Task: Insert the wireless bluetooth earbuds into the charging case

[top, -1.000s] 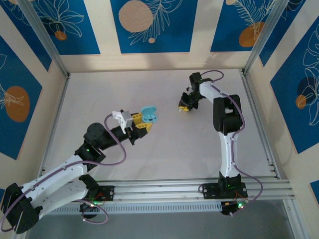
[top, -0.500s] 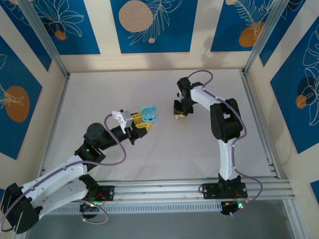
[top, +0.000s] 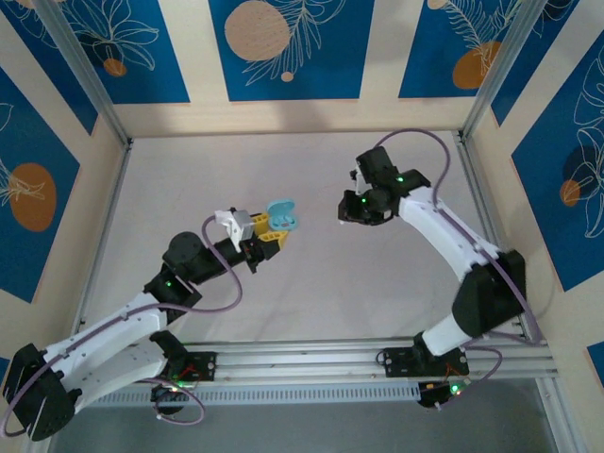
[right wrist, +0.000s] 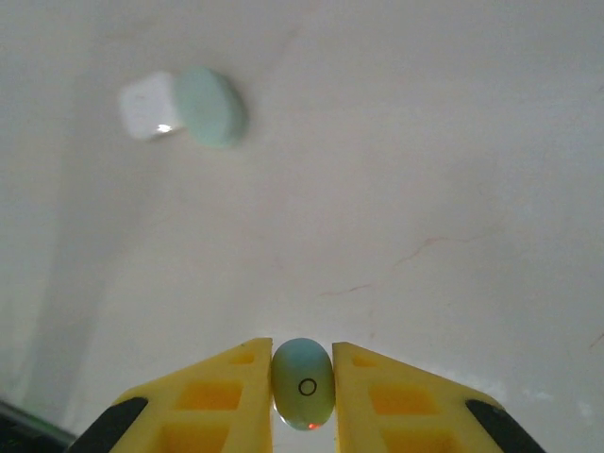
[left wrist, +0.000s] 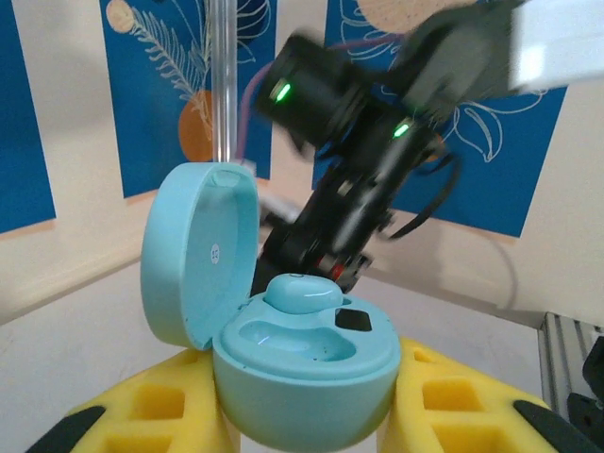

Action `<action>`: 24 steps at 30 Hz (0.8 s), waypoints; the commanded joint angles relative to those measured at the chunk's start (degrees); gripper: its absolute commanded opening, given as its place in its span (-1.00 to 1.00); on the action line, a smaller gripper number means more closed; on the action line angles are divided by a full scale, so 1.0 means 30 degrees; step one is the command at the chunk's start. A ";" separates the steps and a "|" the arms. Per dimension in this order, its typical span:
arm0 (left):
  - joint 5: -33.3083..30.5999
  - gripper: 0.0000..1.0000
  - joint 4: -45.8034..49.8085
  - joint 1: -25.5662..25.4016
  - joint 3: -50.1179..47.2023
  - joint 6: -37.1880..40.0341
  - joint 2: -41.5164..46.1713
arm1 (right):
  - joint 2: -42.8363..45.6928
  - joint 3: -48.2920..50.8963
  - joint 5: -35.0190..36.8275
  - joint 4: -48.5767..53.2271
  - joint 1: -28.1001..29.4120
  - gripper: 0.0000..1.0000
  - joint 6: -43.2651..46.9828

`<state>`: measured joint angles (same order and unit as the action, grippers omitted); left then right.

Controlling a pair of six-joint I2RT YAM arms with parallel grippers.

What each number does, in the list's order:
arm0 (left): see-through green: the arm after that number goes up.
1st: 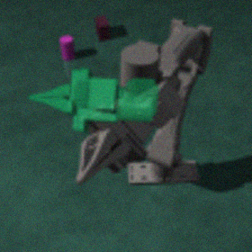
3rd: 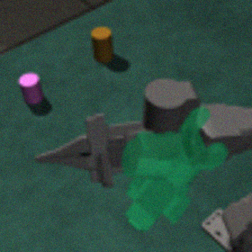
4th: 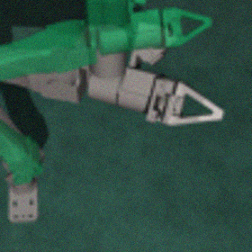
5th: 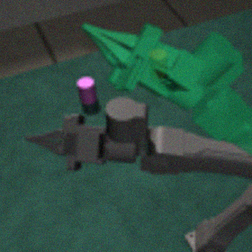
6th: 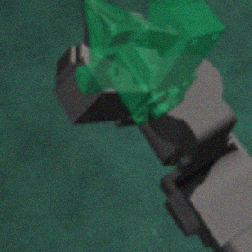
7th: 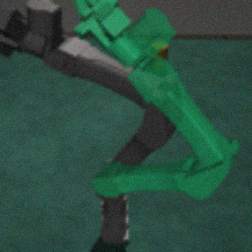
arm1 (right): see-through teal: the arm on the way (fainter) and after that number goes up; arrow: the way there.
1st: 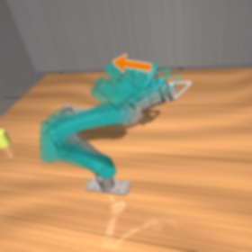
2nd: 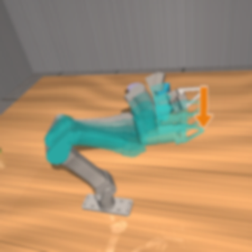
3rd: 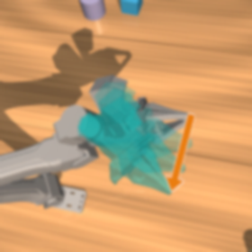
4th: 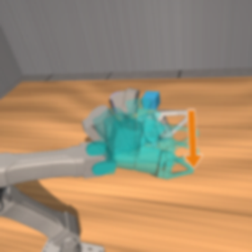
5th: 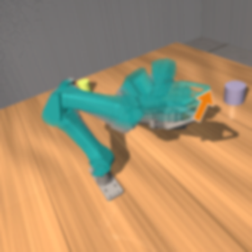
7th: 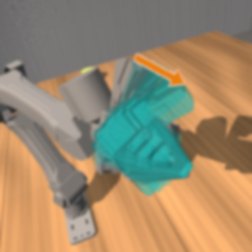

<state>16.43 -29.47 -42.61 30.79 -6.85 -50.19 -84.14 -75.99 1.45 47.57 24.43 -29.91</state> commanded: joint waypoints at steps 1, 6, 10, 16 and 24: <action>-0.0148 -0.49 -0.0552 0.0018 -0.0029 0.0554 -0.0570 | 0.2107 0.0126 -0.0827 0.0680 0.0330 -0.60 -0.1258; 0.0192 -0.51 -0.0472 -0.0097 0.0454 0.1173 -0.1599 | 0.4215 -0.0823 -0.2070 0.1131 0.0865 -0.60 -0.1961; 0.0092 -0.51 -0.0358 -0.0318 0.0665 0.1878 -0.2018 | 0.4911 -0.1823 -0.3201 0.1586 0.1734 -0.59 -0.2294; -0.0139 -0.51 -0.0561 -0.0603 0.0548 0.2533 -0.2173 | 0.4761 -0.3063 -0.3575 0.1706 0.3570 -0.60 -0.2753; -0.0458 -0.52 -0.0541 -0.0822 0.0586 0.2899 -0.2081 | 0.3281 -0.4741 -0.2620 0.1876 0.5682 -0.59 -0.2523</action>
<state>15.97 -29.50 -44.31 30.79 0.43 -56.75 -72.71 -87.70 -6.98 51.55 40.10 -37.36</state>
